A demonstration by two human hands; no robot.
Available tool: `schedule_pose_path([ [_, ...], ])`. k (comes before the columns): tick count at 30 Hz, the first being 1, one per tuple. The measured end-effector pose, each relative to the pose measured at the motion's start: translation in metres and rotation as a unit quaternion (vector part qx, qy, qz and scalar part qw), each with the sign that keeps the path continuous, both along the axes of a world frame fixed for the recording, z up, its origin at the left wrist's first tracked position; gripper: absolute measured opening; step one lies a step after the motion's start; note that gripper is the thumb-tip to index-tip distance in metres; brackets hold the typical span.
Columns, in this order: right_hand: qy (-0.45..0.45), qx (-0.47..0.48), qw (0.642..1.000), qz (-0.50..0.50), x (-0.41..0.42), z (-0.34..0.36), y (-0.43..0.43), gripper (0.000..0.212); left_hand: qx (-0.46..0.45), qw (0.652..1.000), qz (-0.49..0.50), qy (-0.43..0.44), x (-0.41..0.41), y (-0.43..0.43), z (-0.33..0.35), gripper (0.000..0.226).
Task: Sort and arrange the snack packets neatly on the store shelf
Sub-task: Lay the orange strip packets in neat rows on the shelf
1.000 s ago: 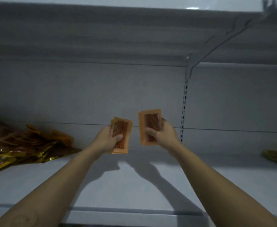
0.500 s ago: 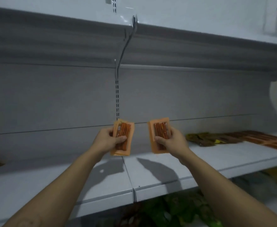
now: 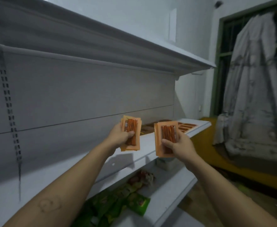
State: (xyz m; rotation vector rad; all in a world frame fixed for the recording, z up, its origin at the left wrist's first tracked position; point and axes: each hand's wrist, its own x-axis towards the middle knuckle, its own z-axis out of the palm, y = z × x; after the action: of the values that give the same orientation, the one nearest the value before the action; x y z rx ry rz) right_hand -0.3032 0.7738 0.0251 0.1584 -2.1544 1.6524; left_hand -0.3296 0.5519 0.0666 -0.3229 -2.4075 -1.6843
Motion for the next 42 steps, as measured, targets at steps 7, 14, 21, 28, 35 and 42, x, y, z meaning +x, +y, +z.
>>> schedule_pose_path([
  [7, -0.010, 0.002, 0.993, -0.118, 0.003, 0.000, 0.105, 0.021, -0.018, 0.995, -0.101, 0.007, -0.050, 0.122, -0.009, 0.014],
  [14, -0.022, -0.005, 0.984, -0.175, -0.047, -0.006, 0.188, 0.024, -0.019, 0.988, -0.153, 0.005, -0.124, 0.212, -0.027, 0.013],
  [21, -0.070, -0.038, 0.991, -0.105, -0.148, 0.021, 0.230, 0.020, 0.006, 0.984, -0.179, -0.013, -0.205, 0.263, -0.021, 0.018],
  [28, -0.065, -0.066, 0.995, -0.022, -0.223, 0.057, 0.241, 0.030, 0.122, 0.959, -0.246, -0.064, -0.259, 0.305, -0.001, 0.021],
  [35, -0.002, -0.086, 0.996, -0.021, -0.298, 0.088, 0.272, 0.021, 0.222, 0.944, -0.227, -0.092, -0.307, 0.344, 0.033, 0.020],
  [42, -0.017, 0.005, 0.999, 0.040, -0.393, 0.069, 0.293, 0.028, 0.189, 0.966, -0.173, -0.036, -0.365, 0.367, 0.011, 0.032],
])
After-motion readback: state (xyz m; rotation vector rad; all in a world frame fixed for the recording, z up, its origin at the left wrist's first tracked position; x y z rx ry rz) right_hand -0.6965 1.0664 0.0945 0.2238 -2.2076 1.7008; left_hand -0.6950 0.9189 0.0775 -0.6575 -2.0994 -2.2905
